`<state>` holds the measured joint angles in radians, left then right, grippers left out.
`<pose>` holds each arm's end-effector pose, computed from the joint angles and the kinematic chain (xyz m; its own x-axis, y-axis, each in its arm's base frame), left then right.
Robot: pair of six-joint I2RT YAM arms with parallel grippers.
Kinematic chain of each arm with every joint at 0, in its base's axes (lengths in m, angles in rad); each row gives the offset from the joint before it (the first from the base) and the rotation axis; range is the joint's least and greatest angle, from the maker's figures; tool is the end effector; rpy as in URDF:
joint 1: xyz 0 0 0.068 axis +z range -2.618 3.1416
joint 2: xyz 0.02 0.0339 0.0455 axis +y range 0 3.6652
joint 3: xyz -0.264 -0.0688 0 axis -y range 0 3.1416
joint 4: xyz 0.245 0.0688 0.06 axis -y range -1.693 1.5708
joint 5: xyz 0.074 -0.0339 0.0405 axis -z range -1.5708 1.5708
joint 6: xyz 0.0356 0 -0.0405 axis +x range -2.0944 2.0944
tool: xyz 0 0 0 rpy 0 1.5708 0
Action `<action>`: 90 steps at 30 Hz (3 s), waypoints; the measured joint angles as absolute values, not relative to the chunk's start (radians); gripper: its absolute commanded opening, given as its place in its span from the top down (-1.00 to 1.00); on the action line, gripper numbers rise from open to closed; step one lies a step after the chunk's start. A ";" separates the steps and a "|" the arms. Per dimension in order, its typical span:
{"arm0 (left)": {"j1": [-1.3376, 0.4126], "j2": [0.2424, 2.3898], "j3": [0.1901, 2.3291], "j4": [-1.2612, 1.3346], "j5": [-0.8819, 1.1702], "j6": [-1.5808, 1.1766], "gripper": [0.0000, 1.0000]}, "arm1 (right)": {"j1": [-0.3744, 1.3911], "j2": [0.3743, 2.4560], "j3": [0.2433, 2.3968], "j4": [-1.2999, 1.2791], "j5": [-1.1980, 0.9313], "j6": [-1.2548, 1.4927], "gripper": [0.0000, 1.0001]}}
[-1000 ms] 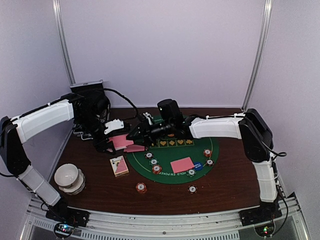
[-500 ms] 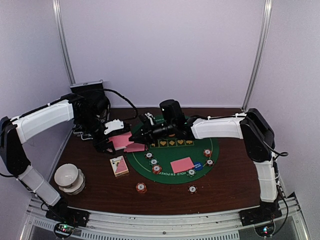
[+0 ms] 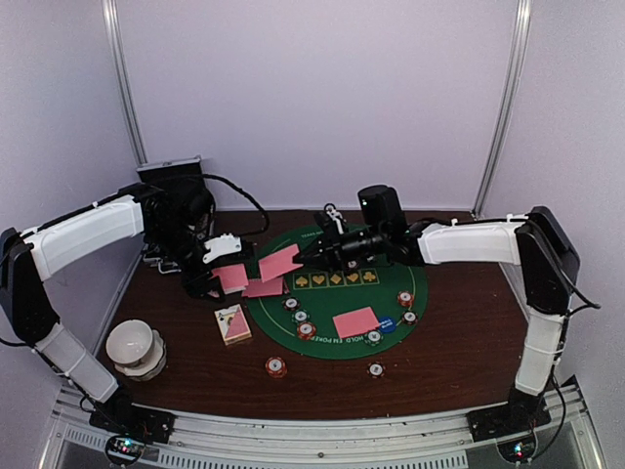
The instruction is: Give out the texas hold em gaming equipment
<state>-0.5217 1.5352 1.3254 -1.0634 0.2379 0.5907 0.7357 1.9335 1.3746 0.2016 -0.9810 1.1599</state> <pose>0.2512 -0.1541 0.2812 -0.3853 0.8458 -0.3690 0.9136 0.4058 -0.0238 0.3071 0.3179 0.2485 -0.9749 -0.1948 -0.1077 -0.1419 0.1712 0.9750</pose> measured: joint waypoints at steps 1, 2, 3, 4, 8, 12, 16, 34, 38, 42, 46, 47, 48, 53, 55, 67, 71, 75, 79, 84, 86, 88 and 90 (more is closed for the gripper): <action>-0.522 1.535 1.324 -1.063 0.238 0.591 1.00 | 0.720 1.908 1.344 0.188 -0.982 1.145 1.00; -0.522 1.535 1.324 -1.063 0.238 0.591 1.00 | 0.705 1.886 1.319 0.170 -0.984 1.127 1.00; -0.522 1.535 1.323 -1.063 0.238 0.591 1.00 | 0.688 1.866 1.294 0.151 -0.985 1.108 1.00; -0.522 1.535 1.323 -1.063 0.238 0.591 1.00 | 0.671 1.847 1.267 0.129 -0.986 1.086 1.00; -0.522 1.535 1.322 -1.063 0.239 0.591 1.00 | 0.605 1.787 1.176 -0.016 -0.982 0.965 1.00; -0.522 1.535 1.322 -1.063 0.239 0.591 1.00 | 0.562 1.774 1.125 -0.175 -0.952 0.838 1.00; -0.522 1.535 1.322 -1.063 0.239 0.591 1.00 | 0.545 1.773 1.084 -0.287 -0.917 0.744 1.00; -0.522 1.535 1.322 -1.063 0.243 0.590 1.00 | 0.530 1.820 1.112 -0.487 -0.734 0.544 0.88; -0.522 1.535 1.322 -1.063 0.244 0.590 1.00 | 0.530 1.820 1.135 -0.518 -0.699 0.522 0.70; -0.522 1.533 1.322 -1.063 0.245 0.590 1.00 | 0.530 1.820 1.156 -0.556 -0.658 0.498 0.43; -0.522 1.530 1.322 -1.064 0.248 0.590 1.00 | 0.530 1.819 1.177 -0.599 -0.621 0.482 0.23; -0.522 1.530 1.322 -1.064 0.248 0.591 1.00 | 0.530 1.818 1.184 -0.612 -0.610 0.474 0.16; -0.522 1.530 1.322 -1.064 0.248 0.591 1.00 | 0.530 1.817 1.190 -0.623 -0.600 0.472 0.06; -0.522 1.530 1.322 -1.064 0.249 0.590 1.00 | 0.530 1.778 1.213 -0.670 -0.553 0.469 -0.32; -0.522 1.530 1.322 -1.065 0.250 0.591 1.00 | 0.535 1.739 1.214 -0.671 -0.544 0.476 -0.37; -0.522 1.530 1.322 -1.065 0.268 0.590 1.00 | 0.745 1.736 1.308 -0.284 -0.668 0.802 -0.63; -0.522 1.530 1.326 -1.067 0.272 0.589 1.00 | 0.814 1.859 1.399 -0.124 -0.717 0.917 -0.63; -0.522 1.530 1.338 -1.067 0.275 0.588 1.00 | 0.853 1.966 1.470 -0.007 -0.752 1.003 -0.63; -0.522 1.530 1.343 -1.068 0.278 0.588 1.00 | 0.865 2.030 1.511 0.072 -0.776 1.067 -0.63; -0.522 1.530 1.349 -1.067 0.278 0.588 1.00 | 0.875 2.070 1.544 0.139 -0.798 1.122 -0.63; -0.522 1.531 1.349 -1.067 0.279 0.588 1.00 | 0.879 2.082 1.562 0.155 -0.810 1.134 -0.63; -0.522 1.532 1.349 -1.067 0.279 0.588 1.00 | 0.885 2.093 1.577 0.174 -0.818 1.145 -0.62; -0.522 1.532 1.349 -1.068 0.284 0.588 1.00 | 0.891 2.107 1.593 0.184 -0.828 1.158 -0.61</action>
<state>-0.5217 1.5318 1.3495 -1.0676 0.2840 0.5880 0.8909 2.1071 1.5932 0.1841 -0.8284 1.1576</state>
